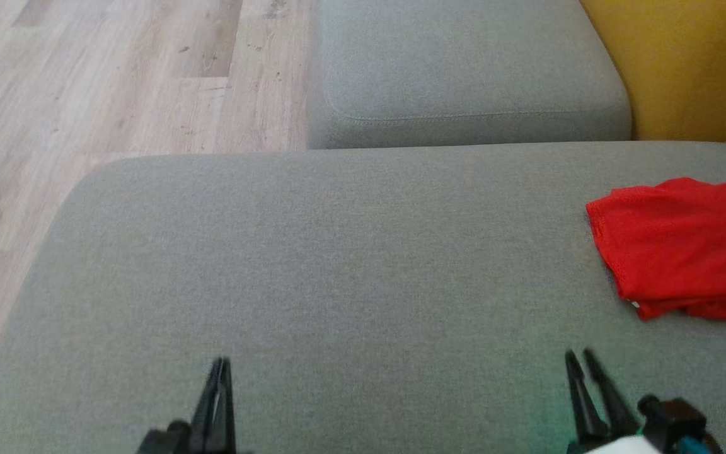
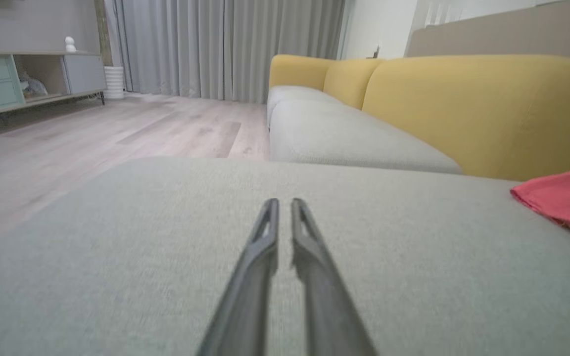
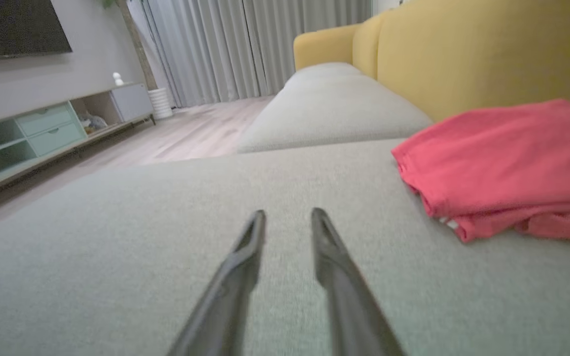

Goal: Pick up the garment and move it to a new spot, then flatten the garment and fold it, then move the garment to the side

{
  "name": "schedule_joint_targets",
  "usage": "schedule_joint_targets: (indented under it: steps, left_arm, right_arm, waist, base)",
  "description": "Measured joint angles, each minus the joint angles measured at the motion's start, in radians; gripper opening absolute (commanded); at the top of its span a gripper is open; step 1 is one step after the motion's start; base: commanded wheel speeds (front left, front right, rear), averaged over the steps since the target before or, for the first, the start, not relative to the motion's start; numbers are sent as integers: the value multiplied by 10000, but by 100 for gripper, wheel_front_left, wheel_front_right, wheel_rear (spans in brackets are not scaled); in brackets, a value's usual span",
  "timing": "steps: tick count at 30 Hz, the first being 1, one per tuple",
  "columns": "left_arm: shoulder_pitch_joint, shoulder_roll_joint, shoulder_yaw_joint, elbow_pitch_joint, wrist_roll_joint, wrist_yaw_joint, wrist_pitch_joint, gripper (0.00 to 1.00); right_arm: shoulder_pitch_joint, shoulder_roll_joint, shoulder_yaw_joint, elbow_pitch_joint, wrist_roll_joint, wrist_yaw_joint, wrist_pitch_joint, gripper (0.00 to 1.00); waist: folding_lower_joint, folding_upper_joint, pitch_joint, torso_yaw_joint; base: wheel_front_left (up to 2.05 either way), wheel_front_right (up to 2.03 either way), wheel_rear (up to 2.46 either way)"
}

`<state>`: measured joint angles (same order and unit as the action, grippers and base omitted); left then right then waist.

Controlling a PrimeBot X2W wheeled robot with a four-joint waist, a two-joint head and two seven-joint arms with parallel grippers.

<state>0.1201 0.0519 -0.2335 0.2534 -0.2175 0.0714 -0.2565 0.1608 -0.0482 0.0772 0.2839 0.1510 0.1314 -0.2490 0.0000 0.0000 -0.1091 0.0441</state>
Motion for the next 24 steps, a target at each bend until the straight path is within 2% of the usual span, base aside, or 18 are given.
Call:
schedule_joint_targets:
  steps: [4,24]
  left_arm:
    - [394,0,6,368,-199,-13,88,0]
    - [218,38,389,360,-2491,-293,571,0]
  right_arm:
    - [279,17,25,412,192,0,31,0]
    - [95,17,-224,353,2562,0,558,0]
  waist:
    - [0,0,21,-10]
    - [0,0,203,-80]
  base:
    - [0,0,0]
    - [0,0,0]
